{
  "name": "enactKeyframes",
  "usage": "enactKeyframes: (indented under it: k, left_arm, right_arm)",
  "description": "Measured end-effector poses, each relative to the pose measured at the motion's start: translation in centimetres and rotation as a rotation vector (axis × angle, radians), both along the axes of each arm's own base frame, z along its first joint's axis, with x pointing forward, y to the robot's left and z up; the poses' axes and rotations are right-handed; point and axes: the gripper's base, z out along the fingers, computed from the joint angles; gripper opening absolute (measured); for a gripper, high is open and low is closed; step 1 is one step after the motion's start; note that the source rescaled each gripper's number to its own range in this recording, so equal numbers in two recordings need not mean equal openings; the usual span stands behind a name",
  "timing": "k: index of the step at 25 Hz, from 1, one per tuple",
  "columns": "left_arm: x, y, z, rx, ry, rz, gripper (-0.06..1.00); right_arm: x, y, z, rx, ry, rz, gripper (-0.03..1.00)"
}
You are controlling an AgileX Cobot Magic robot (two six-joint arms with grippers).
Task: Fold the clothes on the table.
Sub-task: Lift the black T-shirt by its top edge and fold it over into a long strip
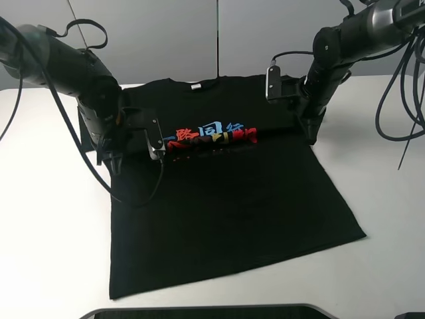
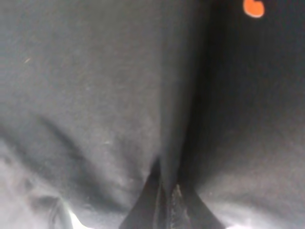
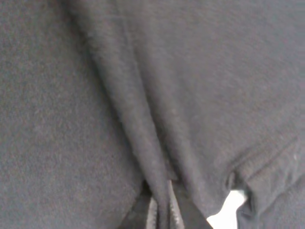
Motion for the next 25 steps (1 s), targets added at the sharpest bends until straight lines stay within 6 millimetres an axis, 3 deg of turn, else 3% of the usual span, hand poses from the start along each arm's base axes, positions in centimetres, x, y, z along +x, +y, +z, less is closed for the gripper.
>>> enactKeyframes:
  k: [4,14,18,25]
  left_arm:
    - [0.3,0.2,3.3,-0.028,-0.113,0.030,0.01]
    - [-0.8,1.1,12.9,-0.137,-0.376,0.047,0.01]
    - [-0.7,1.4,14.9,-0.132,-0.466,0.024,0.01]
    - [2.4,0.3,17.6,-0.161,-0.665,0.036,0.01]
  right_arm:
    - [-0.2,0.4,2.5,0.081,-0.039,-0.075,0.02]
    - [-2.2,0.2,13.5,0.193,-0.218,-0.161,0.02]
    - [-3.2,-0.2,17.4,0.216,-0.340,-0.148,0.02]
    - [-2.1,-0.5,19.8,0.193,-0.563,-0.084,0.02]
